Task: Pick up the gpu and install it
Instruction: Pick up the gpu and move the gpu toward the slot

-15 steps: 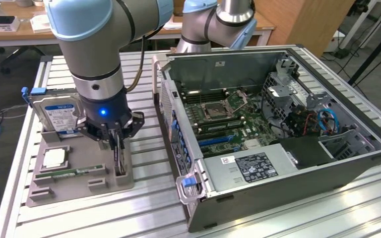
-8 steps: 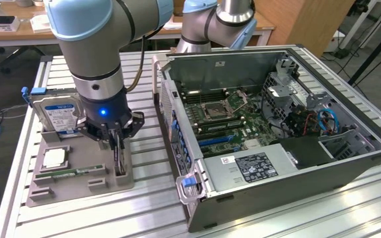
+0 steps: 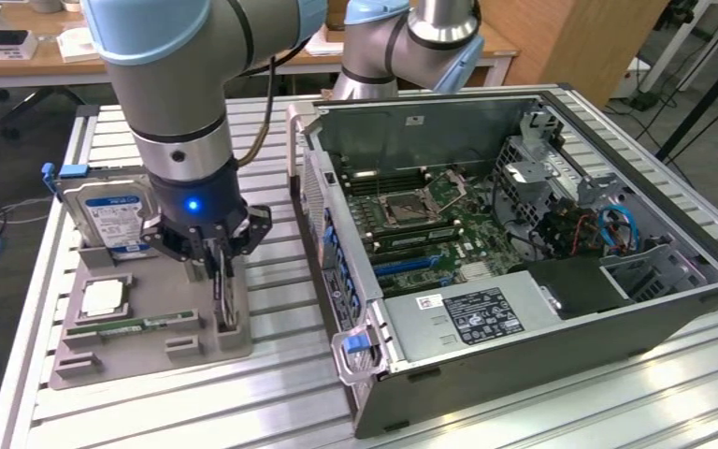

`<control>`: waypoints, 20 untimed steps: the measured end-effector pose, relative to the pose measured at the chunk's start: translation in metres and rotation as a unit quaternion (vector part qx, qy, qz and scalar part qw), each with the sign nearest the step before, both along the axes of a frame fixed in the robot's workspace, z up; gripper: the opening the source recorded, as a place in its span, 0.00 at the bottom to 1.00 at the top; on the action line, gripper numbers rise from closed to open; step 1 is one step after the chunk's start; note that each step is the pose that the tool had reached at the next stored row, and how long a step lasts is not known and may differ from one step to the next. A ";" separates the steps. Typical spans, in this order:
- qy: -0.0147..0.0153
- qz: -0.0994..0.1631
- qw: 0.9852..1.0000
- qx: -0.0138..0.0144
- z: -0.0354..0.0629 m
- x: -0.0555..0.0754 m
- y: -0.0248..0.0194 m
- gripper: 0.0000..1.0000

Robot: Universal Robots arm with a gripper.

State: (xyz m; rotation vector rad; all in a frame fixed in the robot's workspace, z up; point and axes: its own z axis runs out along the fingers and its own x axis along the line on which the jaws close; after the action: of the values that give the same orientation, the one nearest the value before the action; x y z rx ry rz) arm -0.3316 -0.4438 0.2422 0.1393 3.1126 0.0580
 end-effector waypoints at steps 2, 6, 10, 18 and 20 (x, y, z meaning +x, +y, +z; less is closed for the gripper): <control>0.000 0.000 1.000 0.000 0.0020 0.000 0.0000 0.26; 0.000 0.000 1.000 0.000 0.0021 0.000 0.0000 0.26; 0.000 0.000 1.000 0.000 0.0027 0.000 0.0000 0.26; 0.000 0.000 1.000 0.000 0.0077 0.000 0.0000 0.26; 0.000 0.000 1.000 0.000 0.0096 0.000 0.0000 0.26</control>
State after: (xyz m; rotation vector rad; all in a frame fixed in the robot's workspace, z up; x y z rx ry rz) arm -0.3316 -0.4438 0.2517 0.1392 3.1126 0.0581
